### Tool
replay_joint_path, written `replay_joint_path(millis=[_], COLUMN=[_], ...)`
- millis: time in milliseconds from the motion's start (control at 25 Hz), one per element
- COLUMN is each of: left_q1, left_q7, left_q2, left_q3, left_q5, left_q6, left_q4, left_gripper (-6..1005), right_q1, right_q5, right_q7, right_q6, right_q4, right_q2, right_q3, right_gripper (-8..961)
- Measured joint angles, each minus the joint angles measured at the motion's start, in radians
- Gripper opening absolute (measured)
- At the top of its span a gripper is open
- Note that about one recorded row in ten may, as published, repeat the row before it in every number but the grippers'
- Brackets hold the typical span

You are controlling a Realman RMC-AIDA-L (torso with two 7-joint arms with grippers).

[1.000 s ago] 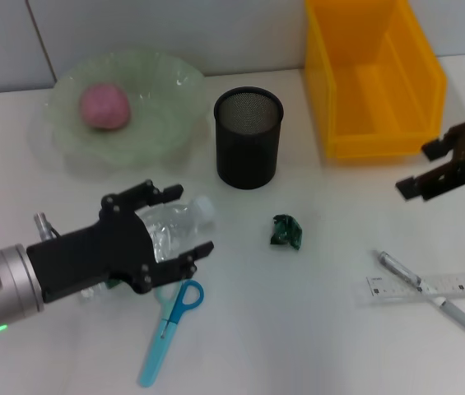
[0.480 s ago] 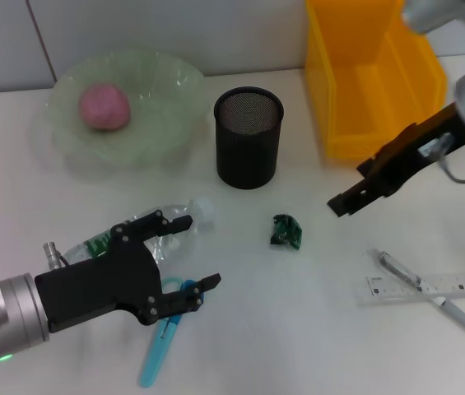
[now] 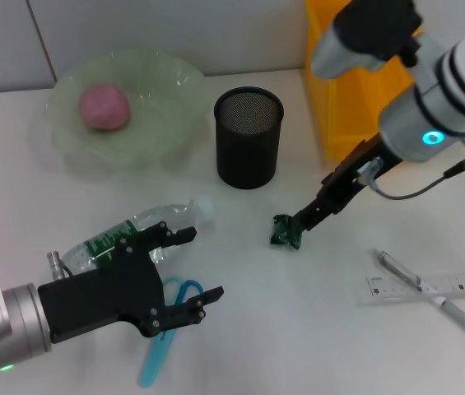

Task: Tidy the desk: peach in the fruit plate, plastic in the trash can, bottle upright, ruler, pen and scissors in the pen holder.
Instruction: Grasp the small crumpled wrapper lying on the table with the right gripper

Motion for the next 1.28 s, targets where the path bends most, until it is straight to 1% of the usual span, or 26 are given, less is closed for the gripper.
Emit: replay_joint_path(millis=[40, 80, 240, 480, 640, 1040, 1280], left_q1=[0.0, 0.0, -0.003, -0.001, -0.001, -0.007, -0.004], left_q7=[0.01, 0.01, 0.02, 0.032, 0.035, 0.049, 0.06], left_q2=[0.0, 0.0, 0.0, 0.0, 0.0, 0.0, 0.001], left_q3=[0.001, 0.001, 0.004, 0.011, 0.012, 0.012, 0.011], left_q5=[0.001, 0.001, -0.001, -0.003, -0.004, -0.005, -0.006], left_q6=[0.0, 0.0, 0.001, 0.002, 0.003, 0.003, 0.003], left_q4=[-0.007, -0.007, -0.022, -0.024, -0.026, -0.048, -0.05], left_gripper=[790, 790, 789, 789, 789, 788, 788], right_q1=[0.02, 0.02, 0.054, 0.083, 0.122, 0.159, 0.172], right_q5=[-0.007, -0.007, -0.01, -0.01, -0.008, -0.004, -0.003], right_q7=[0.009, 0.009, 0.012, 0.013, 0.014, 0.015, 0.015], right_q6=[0.019, 0.019, 0.061, 0.113, 0.144, 0.188, 0.204], right_q4=[0.044, 0.044, 0.124, 0.193, 0.264, 0.345, 0.37], right_q2=[0.001, 0.001, 0.003, 0.005, 0.006, 0.008, 0.009], right_q3=[-0.019, -0.019, -0.032, -0.057, -0.076, -0.083, -0.093], right_gripper=[829, 829, 830, 830, 830, 829, 828])
